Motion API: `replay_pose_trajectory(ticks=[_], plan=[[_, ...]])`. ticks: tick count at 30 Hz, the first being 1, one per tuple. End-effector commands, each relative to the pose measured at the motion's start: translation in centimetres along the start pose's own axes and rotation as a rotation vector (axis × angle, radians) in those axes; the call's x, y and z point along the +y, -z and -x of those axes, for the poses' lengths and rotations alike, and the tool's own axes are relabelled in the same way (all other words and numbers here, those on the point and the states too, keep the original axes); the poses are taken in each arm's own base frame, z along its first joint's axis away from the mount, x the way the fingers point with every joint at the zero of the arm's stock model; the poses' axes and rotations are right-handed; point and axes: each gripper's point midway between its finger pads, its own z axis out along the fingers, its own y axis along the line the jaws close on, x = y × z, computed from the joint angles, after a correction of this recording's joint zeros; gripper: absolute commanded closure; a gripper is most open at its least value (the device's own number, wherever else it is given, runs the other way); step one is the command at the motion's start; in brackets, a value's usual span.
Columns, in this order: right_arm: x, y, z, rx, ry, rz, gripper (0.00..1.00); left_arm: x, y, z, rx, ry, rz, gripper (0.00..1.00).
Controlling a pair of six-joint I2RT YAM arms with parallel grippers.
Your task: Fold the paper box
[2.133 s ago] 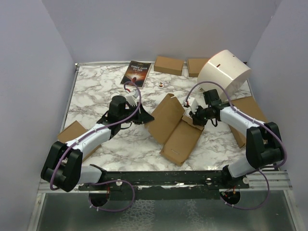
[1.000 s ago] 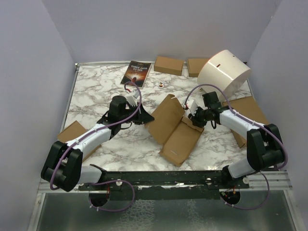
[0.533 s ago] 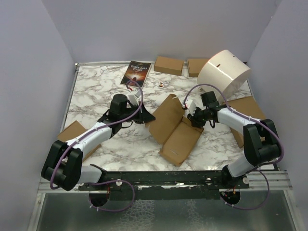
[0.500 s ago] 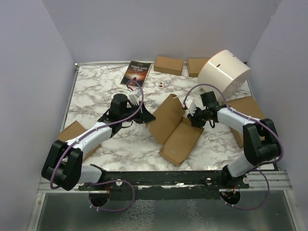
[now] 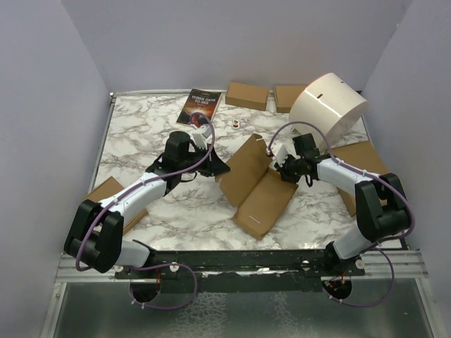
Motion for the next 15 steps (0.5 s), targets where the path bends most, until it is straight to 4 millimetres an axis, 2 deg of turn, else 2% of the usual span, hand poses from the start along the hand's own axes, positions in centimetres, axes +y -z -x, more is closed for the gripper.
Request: replay_pose_trajectory(ticks=[1,4,12,13,15], plan=[[0.0,-0.4,-1.4,0.053,0.003,-0.015,0.91,-1.2,-0.4,2.0,-0.026,-0.059,-0.034,1.00],[0.1,-0.8,-1.0,0.041,-0.004,0.010,0.84,-1.0,-0.7,2.0,-0.014,-0.059,-0.035,1.00],[-0.2,-1.7,-0.8,0.040,-0.014,0.003,0.81,-1.0,-0.9,1.5,0.011,-0.058,-0.044,1.00],[-0.4,-1.8,-1.0,0.048,-0.013,-0.010,0.82,-0.9,-0.9,1.4,0.015,-0.059,-0.044,1.00],[-1.2,-1.8,-1.6,0.080,-0.004,-0.066,0.95,-0.9,-0.9,1.4,0.019,-0.061,-0.040,1.00]])
